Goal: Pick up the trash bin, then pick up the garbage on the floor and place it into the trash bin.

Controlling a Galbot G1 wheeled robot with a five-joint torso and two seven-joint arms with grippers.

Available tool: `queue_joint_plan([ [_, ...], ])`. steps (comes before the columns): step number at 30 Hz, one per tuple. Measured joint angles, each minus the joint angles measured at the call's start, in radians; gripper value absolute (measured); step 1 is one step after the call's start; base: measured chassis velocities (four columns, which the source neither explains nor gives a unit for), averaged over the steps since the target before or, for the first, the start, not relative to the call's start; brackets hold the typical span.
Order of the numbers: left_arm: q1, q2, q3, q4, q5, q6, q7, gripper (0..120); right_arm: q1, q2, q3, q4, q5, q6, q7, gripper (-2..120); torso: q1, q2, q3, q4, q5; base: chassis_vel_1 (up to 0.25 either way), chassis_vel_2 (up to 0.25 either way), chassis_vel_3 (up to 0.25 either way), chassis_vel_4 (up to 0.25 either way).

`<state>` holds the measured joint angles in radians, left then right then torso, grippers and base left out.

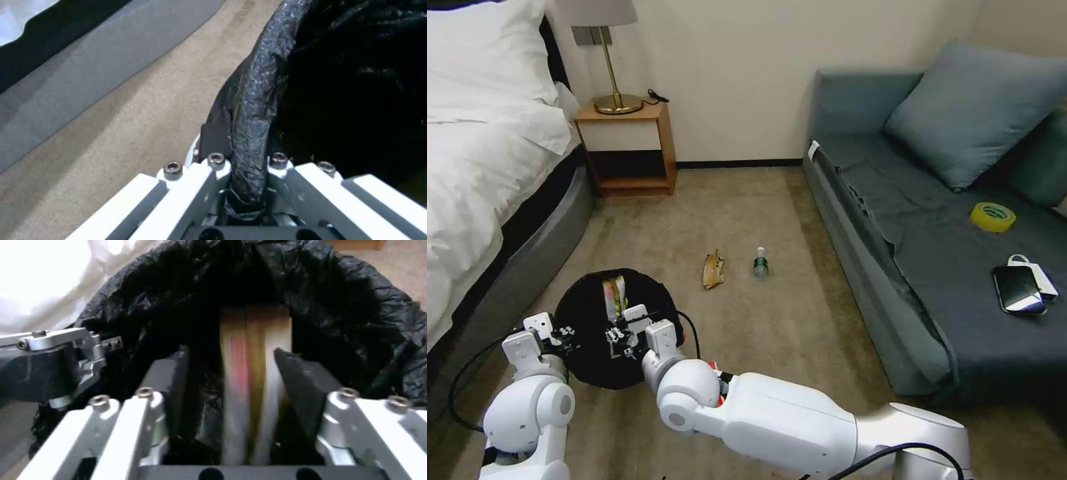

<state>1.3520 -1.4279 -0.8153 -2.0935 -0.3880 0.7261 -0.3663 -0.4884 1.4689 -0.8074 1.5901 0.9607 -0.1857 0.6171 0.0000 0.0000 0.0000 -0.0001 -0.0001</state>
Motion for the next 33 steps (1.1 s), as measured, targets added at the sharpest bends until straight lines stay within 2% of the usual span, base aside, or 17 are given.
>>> queue_joint_plan([
  [1,0.001,0.0,-0.001,-0.001,0.0,0.0,0.0,3,0.0,-0.001,0.001,0.002,-0.001,-0.001,-0.001,59,0.0,0.0,0.0,0.0001,0.0001,0.0,0.0,0.0,0.0],
  [2,0.001,0.0,-0.001,-0.001,0.0,0.0,0.0,3,0.0,-0.001,0.001,0.002,-0.001,-0.001,-0.001,59,0.0,0.0,0.0,0.0001,0.0001,0.0,0.0,0.0,0.0],
  [5,0.003,0.002,-0.004,-0.004,-0.003,-0.001,0.001,3,0.0,-0.001,0.005,0.01,-0.005,-0.006,-0.002,73,0.0,0.0,0.0,0.0001,0.0,0.0,0.0,0.0,0.0],
  [7,0.004,0.002,-0.005,-0.004,-0.003,-0.001,0.001,3,0.0,-0.003,0.009,0.017,-0.007,-0.008,-0.002,77,0.0,0.0,0.0,0.0001,0.0,0.0,0.0,0.0,0.0],
  [8,0.004,0.003,-0.008,-0.004,-0.003,-0.002,0.001,3,0.006,-0.013,0.031,0.038,-0.02,-0.018,-0.011,85,0.0,0.0,0.0,0.0002,0.0001,0.0,0.0,0.0,0.0],
  [9,0.004,0.003,-0.008,-0.004,-0.003,-0.002,0.001,3,0.006,-0.013,0.031,0.038,-0.02,-0.018,-0.011,85,0.0,0.0,0.0,0.0002,0.0001,0.0,0.0,0.0,0.0],
  [12,0.003,0.005,-0.012,-0.003,-0.005,-0.003,0.001,3,0.024,-0.049,0.101,0.081,-0.094,-0.06,-0.039,97,0.0,0.0,0.0,0.0003,0.0002,0.0,0.0,0.0,0.0],
  [18,-0.001,0.009,-0.019,-0.002,-0.006,-0.004,0.002,3,0.044,-0.104,0.181,0.127,-0.173,-0.135,-0.056,99,0.0,0.0,0.0,0.0001,0.0004,0.0,0.0,0.0,0.0],
  [21,-0.004,0.013,-0.027,-0.001,-0.013,-0.004,0.002,3,0.072,-0.178,0.254,0.123,-0.193,-0.251,-0.074,100,0.0,0.0,0.0,0.0,0.0004,0.0,0.0,0.0,0.0],
  [22,-0.004,0.013,-0.027,-0.001,-0.013,-0.004,0.002,3,0.072,-0.178,0.254,0.123,-0.193,-0.251,-0.074,100,0.0,0.0,0.0,0.0,0.0004,0.0,0.0,0.0,0.0],
  [23,-0.006,0.013,-0.031,-0.001,-0.016,-0.004,0.002,3,0.079,-0.209,0.27,0.099,-0.145,-0.313,-0.085,100,0.0,0.0,0.0,0.0,0.0003,0.0,0.0,0.0,0.0],
  [24,-0.006,0.014,-0.032,-0.001,-0.017,-0.004,0.002,3,0.081,-0.216,0.274,0.092,-0.125,-0.333,-0.088,100,0.0,0.0,0.0,-0.0001,0.0003,0.0,0.0,0.0,0.0],
  [25,-0.007,0.016,-0.035,-0.001,-0.02,-0.004,0.002,3,0.085,-0.236,0.283,0.068,-0.043,-0.407,-0.1,100,0.0,0.0,0.0,0.0,0.0005,0.0,0.0,0.0,0.0],
  [26,-0.007,0.016,-0.035,-0.001,-0.02,-0.004,0.002,3,0.085,-0.236,0.283,0.068,-0.043,-0.407,-0.1,100,0.0,0.0,0.0,0.0,0.0005,0.0,0.0,0.0,0.0],
  [29,-0.005,0.018,-0.041,-0.006,-0.025,-0.004,0.002,3,0.087,-0.258,0.269,0.007,0.063,-0.493,-0.125,100,0.0,0.0,0.0,0.0,0.0002,0.0,0.0,0.0,0.0],
  [33,0.008,0.019,-0.046,-0.019,-0.029,-0.004,0.001,3,0.064,-0.261,0.202,-0.041,0.122,-0.504,-0.128,100,0.0,0.0,0.0,0.0,0.0003,0.0,0.0,0.0,0.0],
])
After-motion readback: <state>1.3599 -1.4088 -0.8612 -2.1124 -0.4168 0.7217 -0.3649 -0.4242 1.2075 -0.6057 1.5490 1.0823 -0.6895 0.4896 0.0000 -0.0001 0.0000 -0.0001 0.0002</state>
